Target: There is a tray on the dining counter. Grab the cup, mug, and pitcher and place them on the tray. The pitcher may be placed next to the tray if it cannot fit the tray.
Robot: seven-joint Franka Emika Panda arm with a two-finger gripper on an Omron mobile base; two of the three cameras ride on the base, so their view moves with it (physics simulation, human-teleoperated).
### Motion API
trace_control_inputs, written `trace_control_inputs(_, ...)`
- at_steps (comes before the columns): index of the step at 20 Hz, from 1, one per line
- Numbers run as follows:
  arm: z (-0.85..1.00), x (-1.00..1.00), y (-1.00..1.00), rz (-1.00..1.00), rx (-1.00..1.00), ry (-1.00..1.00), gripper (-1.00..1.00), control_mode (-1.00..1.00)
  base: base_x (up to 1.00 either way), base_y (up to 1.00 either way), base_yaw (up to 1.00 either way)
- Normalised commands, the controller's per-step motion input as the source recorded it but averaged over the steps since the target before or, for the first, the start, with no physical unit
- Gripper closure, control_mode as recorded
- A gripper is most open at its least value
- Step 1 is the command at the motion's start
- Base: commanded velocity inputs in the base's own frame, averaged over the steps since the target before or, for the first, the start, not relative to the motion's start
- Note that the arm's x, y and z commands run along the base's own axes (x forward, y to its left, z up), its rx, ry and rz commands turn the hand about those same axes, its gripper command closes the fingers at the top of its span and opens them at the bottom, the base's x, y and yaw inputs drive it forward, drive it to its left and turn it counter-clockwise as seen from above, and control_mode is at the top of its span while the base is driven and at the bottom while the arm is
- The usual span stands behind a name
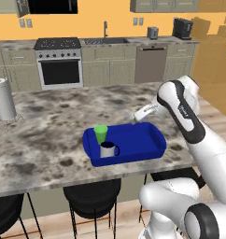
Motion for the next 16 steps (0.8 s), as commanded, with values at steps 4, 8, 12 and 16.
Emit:
trace_control_inputs(4, 0.58, -0.55, -0.15, -0.42, 0.00, 0.21, -1.00, -1.00, 0.00, 0.00, 0.00)
trace_control_inputs(8, 0.50, -0.51, -0.13, -0.44, 0.00, 0.21, -1.00, -1.00, 0.00, 0.00, 0.00)
trace_control_inputs(12, 0.39, -0.45, -0.11, -0.37, -0.04, 0.15, -1.00, -1.00, 0.00, 0.00, 0.00)
trace_control_inputs(16, 0.56, -0.23, 0.00, -0.24, -0.14, 0.06, -1.00, -1.00, 0.00, 0.00, 0.00)
